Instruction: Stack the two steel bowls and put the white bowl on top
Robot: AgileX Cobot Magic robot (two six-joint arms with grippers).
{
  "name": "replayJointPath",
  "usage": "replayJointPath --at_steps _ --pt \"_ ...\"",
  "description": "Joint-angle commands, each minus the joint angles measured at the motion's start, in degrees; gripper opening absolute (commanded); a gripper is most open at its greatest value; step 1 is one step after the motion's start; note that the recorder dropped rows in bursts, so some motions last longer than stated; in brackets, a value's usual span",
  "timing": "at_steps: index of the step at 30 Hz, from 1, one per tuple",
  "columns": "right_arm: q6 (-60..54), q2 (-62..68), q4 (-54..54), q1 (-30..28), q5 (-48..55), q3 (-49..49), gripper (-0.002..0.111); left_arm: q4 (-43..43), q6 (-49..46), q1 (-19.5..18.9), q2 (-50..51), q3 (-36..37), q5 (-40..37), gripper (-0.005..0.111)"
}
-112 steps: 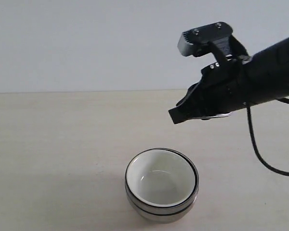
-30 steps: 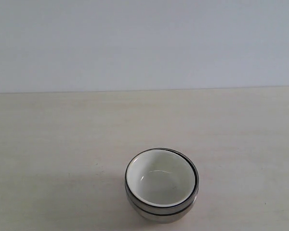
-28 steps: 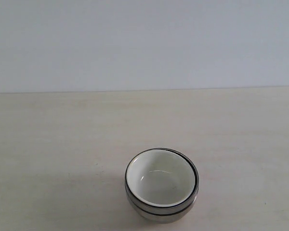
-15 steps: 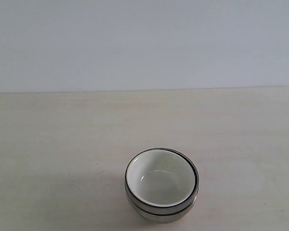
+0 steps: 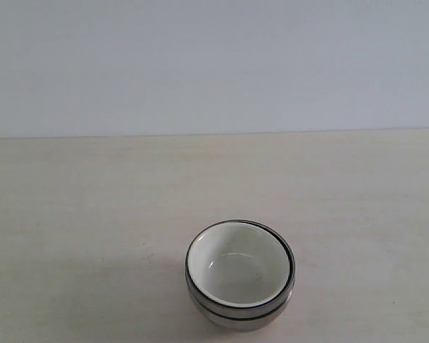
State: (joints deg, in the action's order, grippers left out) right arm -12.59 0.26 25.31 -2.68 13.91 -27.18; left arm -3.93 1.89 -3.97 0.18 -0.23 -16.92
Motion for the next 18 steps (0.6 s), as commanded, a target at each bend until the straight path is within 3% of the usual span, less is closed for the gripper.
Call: replayJointPath --at_steps 1,14,18 --pt "8.98 -0.26 -4.38 -0.20 -9.08 8.01 0.000 0.24 0.04 -0.14 -0.18 0.23 -0.03 0.004" --pt "18.65 -0.26 -15.50 -0.20 -26.68 27.18 0.000 0.24 0.04 -0.14 -0.18 0.23 -0.03 0.004" --pt "18.44 -0.26 -17.53 0.01 -22.78 27.18 0.000 0.24 0.04 -0.14 -0.18 0.23 -0.03 0.004"
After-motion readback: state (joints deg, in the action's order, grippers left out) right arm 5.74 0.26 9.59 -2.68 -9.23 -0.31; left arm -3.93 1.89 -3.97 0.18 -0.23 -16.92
